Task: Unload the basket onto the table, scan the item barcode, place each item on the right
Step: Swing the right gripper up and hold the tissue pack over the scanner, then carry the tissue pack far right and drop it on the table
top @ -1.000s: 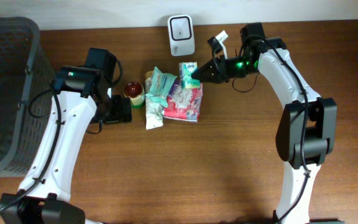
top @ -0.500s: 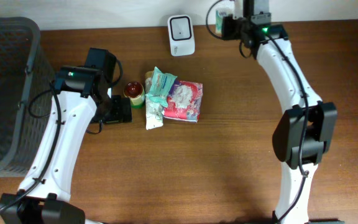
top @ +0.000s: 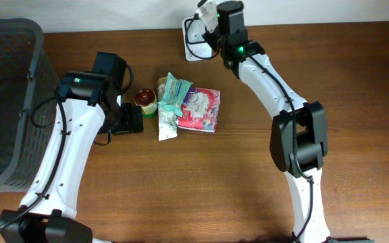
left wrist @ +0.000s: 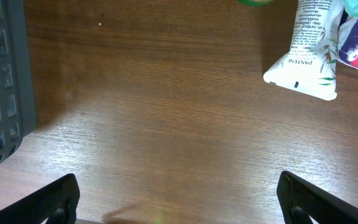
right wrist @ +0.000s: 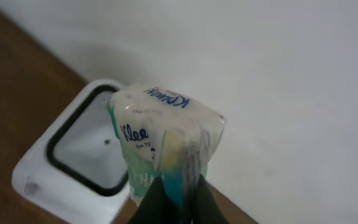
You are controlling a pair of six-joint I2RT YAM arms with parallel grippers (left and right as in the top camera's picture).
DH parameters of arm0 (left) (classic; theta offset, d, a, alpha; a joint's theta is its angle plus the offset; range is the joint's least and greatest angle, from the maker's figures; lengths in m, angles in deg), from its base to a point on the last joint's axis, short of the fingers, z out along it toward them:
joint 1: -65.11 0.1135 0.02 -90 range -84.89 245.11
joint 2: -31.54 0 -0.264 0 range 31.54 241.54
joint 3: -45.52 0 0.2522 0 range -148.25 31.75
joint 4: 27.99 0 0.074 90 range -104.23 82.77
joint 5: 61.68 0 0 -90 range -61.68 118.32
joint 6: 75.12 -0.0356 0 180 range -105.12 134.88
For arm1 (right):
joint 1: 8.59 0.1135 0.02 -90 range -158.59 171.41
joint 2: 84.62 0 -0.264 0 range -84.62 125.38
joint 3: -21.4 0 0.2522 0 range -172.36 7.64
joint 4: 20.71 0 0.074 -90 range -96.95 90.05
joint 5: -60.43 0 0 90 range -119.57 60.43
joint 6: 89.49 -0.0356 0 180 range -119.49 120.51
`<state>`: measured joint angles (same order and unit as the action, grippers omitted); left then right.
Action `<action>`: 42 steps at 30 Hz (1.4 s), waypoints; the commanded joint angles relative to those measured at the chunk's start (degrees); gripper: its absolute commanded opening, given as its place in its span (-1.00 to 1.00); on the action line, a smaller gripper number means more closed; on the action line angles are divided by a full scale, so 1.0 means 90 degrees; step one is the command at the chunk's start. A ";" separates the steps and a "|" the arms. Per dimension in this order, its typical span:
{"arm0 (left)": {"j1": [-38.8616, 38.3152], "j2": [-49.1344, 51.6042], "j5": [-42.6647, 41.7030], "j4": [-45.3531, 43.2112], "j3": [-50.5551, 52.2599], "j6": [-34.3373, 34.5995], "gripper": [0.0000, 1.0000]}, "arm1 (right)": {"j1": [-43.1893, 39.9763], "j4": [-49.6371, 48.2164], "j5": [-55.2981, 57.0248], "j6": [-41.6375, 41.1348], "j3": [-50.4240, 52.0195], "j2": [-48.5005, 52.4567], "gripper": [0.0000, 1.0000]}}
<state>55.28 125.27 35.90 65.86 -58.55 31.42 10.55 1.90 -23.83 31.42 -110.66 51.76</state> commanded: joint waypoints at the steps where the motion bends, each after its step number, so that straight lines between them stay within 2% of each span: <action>1: 0.0017 -0.0095 0.0046 0.0005 0.0029 0.0063 0.98 | 0.0257 -0.0058 -0.0112 0.0940 -0.0095 0.0245 -0.92; 3: 0.0017 -0.0095 0.0044 0.0005 0.0029 0.0063 0.99 | 0.0342 -0.0080 -0.0109 0.1353 -0.0095 0.0396 -0.92; 13: 0.0017 -0.0095 0.0046 0.0005 0.0029 0.0063 0.98 | 0.0367 -0.0510 0.0007 0.1139 -0.0097 0.0437 -0.92; 17: 0.0017 -0.0095 0.0046 0.0005 0.0029 0.0063 0.99 | 0.0291 -0.0491 0.0612 0.1642 -0.0095 0.0474 -0.92; 32: 0.0017 -0.0095 0.0046 0.0005 0.0029 0.0063 0.98 | 0.0131 0.0046 0.0585 0.1282 -0.0095 0.0500 -0.92; 37: 0.0017 -0.0095 0.0046 0.0005 0.0029 0.0063 0.99 | -0.0107 0.0039 0.1770 -0.0007 -0.0345 0.0238 -0.92; 38: 0.0017 -0.0095 0.0046 0.0005 0.0029 0.0063 0.98 | -0.0328 0.0185 0.1987 -0.0588 -0.0423 0.0056 -0.92; 42: 0.0017 -0.0095 0.0046 0.0007 0.0029 0.0063 0.98 | -0.1464 0.1511 0.1868 -0.2171 -0.0466 -0.0561 -0.92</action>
<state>55.28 125.27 35.90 65.86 -58.55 31.42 5.59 8.93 -9.01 24.82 -113.04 53.62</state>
